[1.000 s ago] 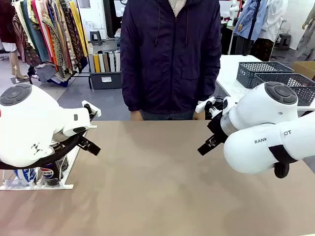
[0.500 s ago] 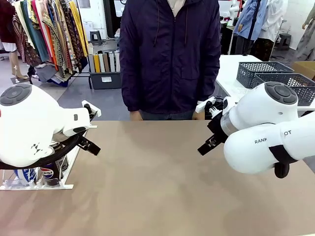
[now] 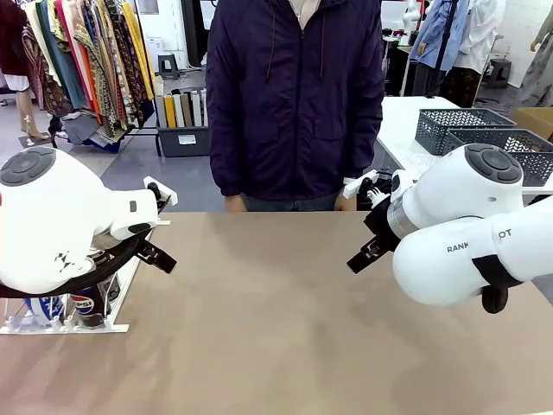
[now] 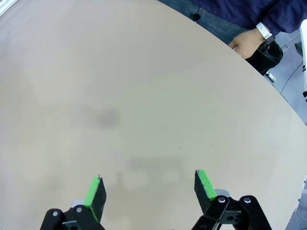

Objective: Retrieve and store the cans from the dispenser.
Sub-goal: Pick up one can from the Automatic Can Dispenser and place it in the middle of the table.

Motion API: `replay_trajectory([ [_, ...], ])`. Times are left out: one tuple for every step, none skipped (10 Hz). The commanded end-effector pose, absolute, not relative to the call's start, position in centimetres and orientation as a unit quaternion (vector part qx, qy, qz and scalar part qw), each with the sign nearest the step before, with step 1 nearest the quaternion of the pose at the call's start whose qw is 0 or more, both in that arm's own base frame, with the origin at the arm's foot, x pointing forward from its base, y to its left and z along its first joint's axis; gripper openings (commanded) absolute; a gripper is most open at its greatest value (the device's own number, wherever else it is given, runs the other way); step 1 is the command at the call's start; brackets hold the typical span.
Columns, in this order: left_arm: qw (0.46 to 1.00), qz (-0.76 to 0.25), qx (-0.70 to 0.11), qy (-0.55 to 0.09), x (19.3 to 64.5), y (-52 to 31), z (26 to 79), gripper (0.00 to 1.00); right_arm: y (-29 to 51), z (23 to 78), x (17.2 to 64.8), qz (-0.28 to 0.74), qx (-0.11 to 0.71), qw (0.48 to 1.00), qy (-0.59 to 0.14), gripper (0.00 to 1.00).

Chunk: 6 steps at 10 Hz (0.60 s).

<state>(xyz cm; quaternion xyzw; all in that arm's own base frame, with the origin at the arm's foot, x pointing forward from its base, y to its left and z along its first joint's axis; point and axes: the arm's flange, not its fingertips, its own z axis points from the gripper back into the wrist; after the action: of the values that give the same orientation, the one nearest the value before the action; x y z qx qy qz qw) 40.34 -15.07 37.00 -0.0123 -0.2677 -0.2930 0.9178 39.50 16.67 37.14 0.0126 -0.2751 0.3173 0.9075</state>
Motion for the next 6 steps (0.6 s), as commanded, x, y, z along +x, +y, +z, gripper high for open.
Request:
replay_trajectory([
  [0.918,-0.293,-0.012,-0.268,40.3,-15.1,37.0,1.0,16.7,37.1,39.5,0.317,0.013,0.907,-0.275,1.0],
  [0.918,-0.293,-0.012,-0.268,40.3,-15.1,37.0,1.0,16.7,37.1,39.5,0.317,0.013,0.907,-0.275,1.0],
  [0.918,-0.293,-0.012,-0.268,40.3,-15.1,37.0,1.0,16.7,37.1,39.5,0.317,0.013,0.907,-0.275,1.0],
  [0.918,-0.293,-0.012,-0.268,40.3,-15.1,37.0,1.0,16.7,37.1,39.5,0.317,0.013,0.907,-0.275,1.0],
  [0.918,-0.293,-0.012,-0.268,40.3,-15.1,37.0,1.0,16.7,37.1,39.5,0.317,0.013,0.907,-0.275,1.0],
  [0.908,-0.329,-0.07,-0.249,39.6,-15.1,38.1,1.0,15.4,38.2,39.7,0.324,0.052,0.921,-0.21,1.0],
])
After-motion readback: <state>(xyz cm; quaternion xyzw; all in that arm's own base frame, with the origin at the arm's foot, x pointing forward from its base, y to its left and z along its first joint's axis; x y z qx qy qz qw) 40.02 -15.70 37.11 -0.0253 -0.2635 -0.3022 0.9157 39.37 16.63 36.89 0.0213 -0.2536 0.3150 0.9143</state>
